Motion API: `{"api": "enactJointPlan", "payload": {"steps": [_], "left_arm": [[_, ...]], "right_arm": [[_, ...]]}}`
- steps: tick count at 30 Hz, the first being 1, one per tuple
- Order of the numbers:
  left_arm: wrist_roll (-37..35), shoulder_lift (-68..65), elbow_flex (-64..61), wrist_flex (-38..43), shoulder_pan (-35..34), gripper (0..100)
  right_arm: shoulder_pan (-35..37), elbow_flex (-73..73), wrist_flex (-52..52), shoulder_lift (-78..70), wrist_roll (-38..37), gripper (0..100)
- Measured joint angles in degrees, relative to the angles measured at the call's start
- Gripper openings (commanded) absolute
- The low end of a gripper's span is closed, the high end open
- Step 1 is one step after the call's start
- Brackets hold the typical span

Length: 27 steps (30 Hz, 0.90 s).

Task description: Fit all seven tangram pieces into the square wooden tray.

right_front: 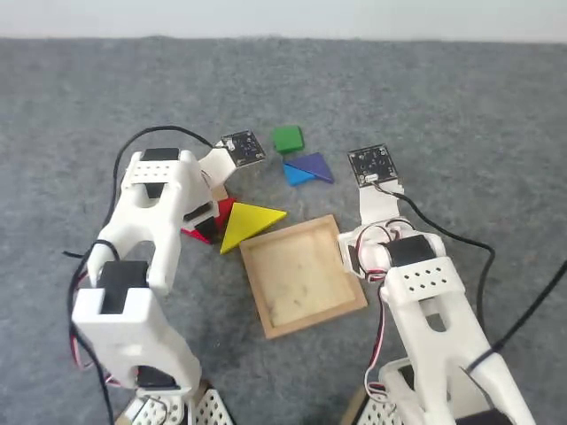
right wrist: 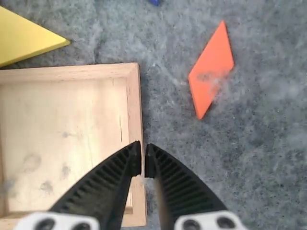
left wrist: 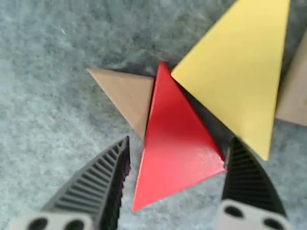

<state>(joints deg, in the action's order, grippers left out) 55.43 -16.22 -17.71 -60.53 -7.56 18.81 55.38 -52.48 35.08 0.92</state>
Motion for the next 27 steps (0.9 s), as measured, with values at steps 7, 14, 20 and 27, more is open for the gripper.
{"api": "enactJointPlan", "payload": {"steps": [7, 14, 20, 27], "left_arm": [[1.4, 0.0, 0.0, -2.0, 0.0, 30], [2.5, -4.6, 4.0, -5.9, 0.0, 30], [2.2, -11.7, 13.7, -14.2, 0.0, 28], [1.1, -11.9, 14.7, -15.5, 0.0, 26]], "right_arm": [[0.0, 0.0, 0.0, 0.0, 0.0, 3.1], [0.0, 0.0, 0.0, 0.0, 0.0, 3.1], [0.0, 0.0, 0.0, 0.0, 0.0, 3.1], [0.0, 0.0, 0.0, 0.0, 0.0, 3.1]]}}
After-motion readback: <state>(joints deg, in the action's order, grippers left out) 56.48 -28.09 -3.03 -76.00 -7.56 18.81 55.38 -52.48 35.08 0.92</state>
